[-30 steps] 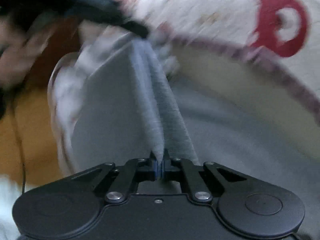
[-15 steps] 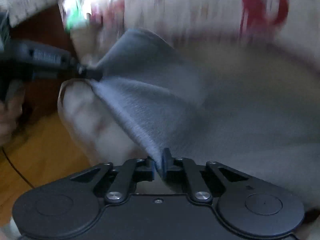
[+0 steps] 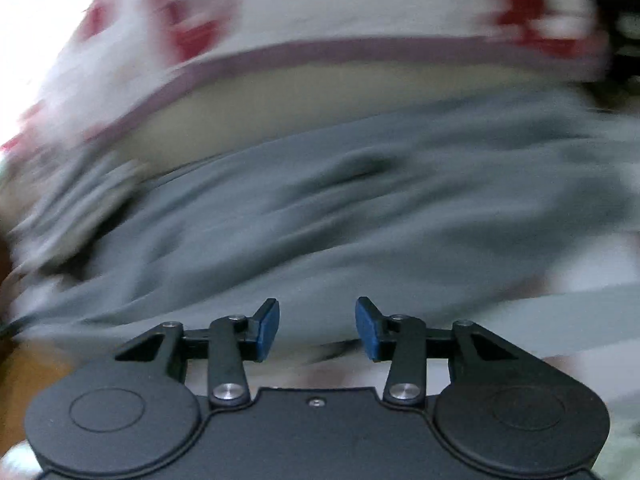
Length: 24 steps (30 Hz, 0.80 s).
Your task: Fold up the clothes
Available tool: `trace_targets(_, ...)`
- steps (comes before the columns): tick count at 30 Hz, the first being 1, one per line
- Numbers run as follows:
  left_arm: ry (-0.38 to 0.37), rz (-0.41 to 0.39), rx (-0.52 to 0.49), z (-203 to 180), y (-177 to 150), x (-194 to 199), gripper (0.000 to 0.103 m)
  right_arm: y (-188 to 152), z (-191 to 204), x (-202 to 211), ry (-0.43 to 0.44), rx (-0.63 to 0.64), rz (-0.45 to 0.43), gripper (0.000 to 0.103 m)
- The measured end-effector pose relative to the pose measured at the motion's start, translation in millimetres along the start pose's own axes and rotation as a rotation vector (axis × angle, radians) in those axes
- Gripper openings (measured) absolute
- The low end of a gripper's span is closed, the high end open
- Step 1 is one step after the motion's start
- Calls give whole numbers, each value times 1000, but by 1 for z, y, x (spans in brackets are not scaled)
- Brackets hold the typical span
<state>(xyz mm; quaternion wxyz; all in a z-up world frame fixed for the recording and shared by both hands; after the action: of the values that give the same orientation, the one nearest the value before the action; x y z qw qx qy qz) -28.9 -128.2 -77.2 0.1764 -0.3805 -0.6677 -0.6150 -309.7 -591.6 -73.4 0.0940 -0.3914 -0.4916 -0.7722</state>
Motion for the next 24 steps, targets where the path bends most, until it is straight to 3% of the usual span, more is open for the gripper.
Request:
trace_targets(2, 61, 114, 13, 5, -19, -20, 1, 4, -60, 8, -138, -88, -36, 48)
trace_targets(5, 131, 271, 68, 15, -44, -45, 2, -3, -131, 10, -247, -255, -87, 48)
trace_targets(6, 137, 268, 67, 14, -44, -44, 2, -6, -148, 9, -256, -308, -100, 48)
trace_targets(8, 132, 172, 11, 3, -31, -29, 2, -18, -174, 8, -258, -415, -130, 48)
trace_targets(12, 89, -56, -86, -24, 2, 13, 2, -32, -183, -13, -235, -497, -123, 48)
trace_targets(13, 84, -77, -88, -28, 7, 19, 2, -33, -184, -17, -230, -505, -124, 48)
trace_targets(20, 165, 111, 33, -7, -14, -23, 2, -40, -207, -40, -168, -577, -185, 51)
trace_targets(24, 169, 58, -5, -18, -1, -30, 2, -32, -220, -51, -142, -632, -222, 55)
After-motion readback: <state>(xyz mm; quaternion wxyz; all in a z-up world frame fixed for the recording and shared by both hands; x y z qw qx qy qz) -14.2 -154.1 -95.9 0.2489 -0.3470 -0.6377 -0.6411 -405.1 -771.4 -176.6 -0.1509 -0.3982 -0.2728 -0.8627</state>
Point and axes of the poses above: each gripper's, at about its wrist camera, not at the fingertips, and x roughly against the way its jaws point, z to its left, y to its top, the point moved 4 cm from there along -x, roughly the way its jaws point, and after that the axes turned 10 degrees about x, right-handed, at the moved point
